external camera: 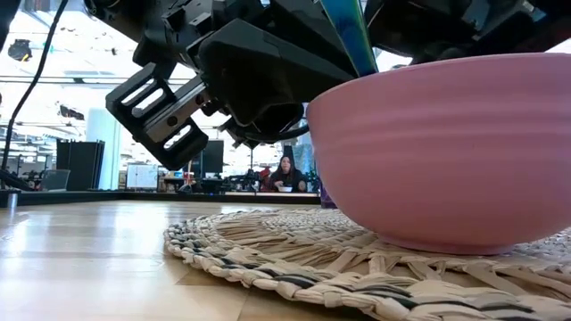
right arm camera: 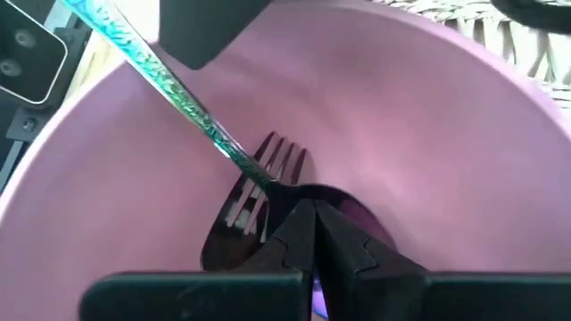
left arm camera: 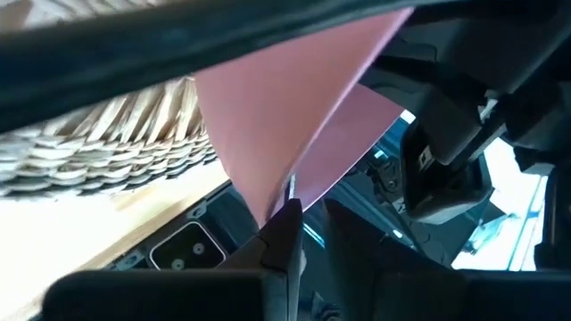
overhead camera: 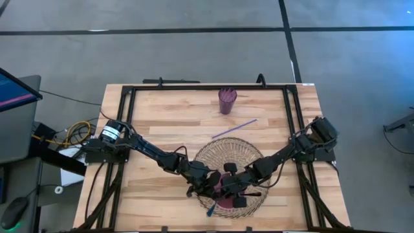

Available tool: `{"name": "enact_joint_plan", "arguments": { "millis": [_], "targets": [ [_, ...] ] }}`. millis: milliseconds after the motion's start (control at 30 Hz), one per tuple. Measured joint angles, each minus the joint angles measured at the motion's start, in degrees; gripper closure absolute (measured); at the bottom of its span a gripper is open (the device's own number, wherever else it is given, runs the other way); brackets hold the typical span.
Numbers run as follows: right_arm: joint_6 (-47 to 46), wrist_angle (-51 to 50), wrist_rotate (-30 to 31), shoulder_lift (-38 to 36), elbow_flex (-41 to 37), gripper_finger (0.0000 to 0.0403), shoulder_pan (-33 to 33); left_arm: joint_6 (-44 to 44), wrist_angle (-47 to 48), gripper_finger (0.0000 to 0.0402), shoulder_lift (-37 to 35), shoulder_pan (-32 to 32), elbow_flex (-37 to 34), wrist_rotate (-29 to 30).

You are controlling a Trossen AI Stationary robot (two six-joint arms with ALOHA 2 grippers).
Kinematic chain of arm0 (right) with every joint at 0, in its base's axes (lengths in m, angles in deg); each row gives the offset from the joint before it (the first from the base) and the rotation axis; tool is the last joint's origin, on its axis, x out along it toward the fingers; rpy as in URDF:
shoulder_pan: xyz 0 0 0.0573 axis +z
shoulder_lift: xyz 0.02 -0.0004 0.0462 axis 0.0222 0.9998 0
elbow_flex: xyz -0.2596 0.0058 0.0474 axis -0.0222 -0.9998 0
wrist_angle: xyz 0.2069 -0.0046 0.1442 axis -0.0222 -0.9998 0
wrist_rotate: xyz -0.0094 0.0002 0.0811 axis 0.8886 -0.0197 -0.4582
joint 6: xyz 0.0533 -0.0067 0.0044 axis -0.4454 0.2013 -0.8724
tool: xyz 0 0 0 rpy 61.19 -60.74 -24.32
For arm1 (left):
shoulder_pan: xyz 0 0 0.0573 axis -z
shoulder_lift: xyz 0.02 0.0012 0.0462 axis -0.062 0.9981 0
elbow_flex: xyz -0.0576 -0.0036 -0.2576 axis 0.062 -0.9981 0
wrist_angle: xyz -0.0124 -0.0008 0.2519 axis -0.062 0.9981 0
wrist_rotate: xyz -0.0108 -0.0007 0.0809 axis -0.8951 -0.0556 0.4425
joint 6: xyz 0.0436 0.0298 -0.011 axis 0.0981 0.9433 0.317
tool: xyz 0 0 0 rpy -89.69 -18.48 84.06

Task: Pick & Place Utensil
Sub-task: Put the violet cup on the woven mat to the top left of the pink bowl

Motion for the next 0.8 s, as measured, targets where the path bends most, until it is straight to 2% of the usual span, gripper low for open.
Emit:
{"name": "enact_joint_plan", "arguments": {
  "millis": [233,500,800],
  "targets": [
    [0.0,0.0,0.0,0.0,0.0,0.0403,0.0,5.5,-0.6,0.0353,-2.1,-0.7,0.0,0.3],
    [0.0,0.1,0.0,-0.2,0.0,0.0403,0.0,18.3,-0.7,0.0353,-6.9,-2.3,0.0,0.5],
    [0.0,-1.9,0.0,-7.2,0.0,0.0403,0.0,33.5,-0.4,0.0353,-12.0,-3.3,0.0,0.7]
  ]
}}
